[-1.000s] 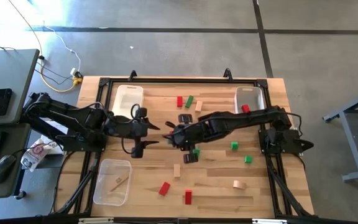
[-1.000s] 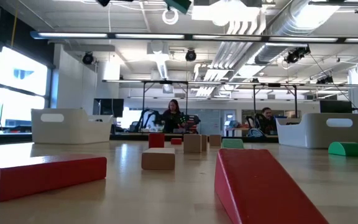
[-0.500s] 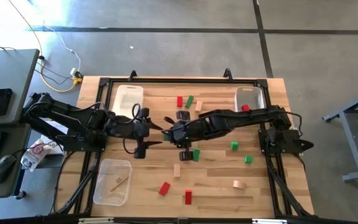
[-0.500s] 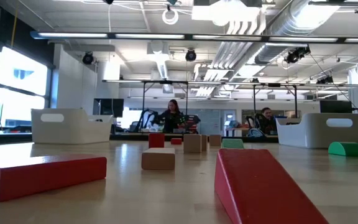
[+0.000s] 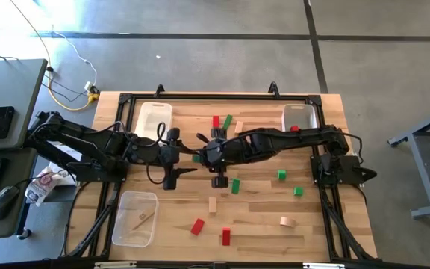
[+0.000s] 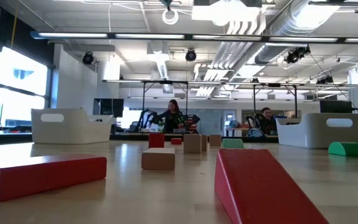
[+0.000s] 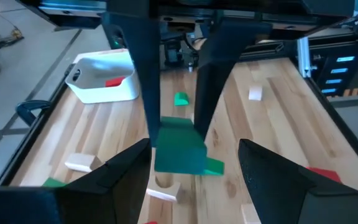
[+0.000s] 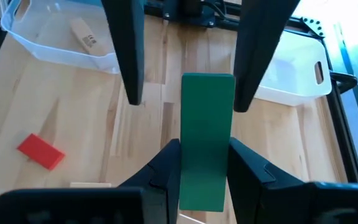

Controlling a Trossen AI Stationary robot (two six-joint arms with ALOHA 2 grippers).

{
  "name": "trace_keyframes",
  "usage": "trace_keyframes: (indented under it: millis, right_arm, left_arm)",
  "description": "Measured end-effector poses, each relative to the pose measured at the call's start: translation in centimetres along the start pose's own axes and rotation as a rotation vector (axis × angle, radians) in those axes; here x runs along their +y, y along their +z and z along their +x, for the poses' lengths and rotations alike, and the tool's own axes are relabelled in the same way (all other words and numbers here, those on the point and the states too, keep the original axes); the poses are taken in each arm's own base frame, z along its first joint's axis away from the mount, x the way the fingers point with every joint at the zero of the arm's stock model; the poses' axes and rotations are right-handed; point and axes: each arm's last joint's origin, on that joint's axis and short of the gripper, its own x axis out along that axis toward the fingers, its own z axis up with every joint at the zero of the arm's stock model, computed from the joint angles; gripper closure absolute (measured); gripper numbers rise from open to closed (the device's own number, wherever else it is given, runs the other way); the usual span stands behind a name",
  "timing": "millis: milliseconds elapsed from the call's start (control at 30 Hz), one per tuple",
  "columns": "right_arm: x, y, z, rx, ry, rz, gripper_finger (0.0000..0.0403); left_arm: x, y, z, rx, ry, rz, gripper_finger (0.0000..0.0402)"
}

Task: Sort & place blocks by color
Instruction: Put the green block into the white bin

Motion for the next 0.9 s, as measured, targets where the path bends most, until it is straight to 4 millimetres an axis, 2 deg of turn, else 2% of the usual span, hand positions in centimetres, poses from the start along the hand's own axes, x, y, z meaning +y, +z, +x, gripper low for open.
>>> trace_keyframes:
  millis: [200,600,733,900]
  right_arm:
    - [-0.18,-0.01,0.06,0.001,-0.003,0.003,0.0321]
    - [-0.19,-0.02,0.08,0.002,0.004,0.002,0.032]
    - [-0.21,-0.04,0.09,0.004,0.001,-0.002,0.0314]
    - [-0.23,-0.24,0.14,0.025,-0.007,-0.014,0.0283]
  left_arm:
    - [0.07,-0.15,0.23,0.014,0.051,0.005,0.0196]
    - [0.08,-0.15,0.21,0.015,0.051,0.063,0.0325]
    - [0.1,-0.18,0.21,0.018,0.059,0.069,0.0328]
    - [0.13,-0.53,0.19,0.054,0.066,0.078,0.0323]
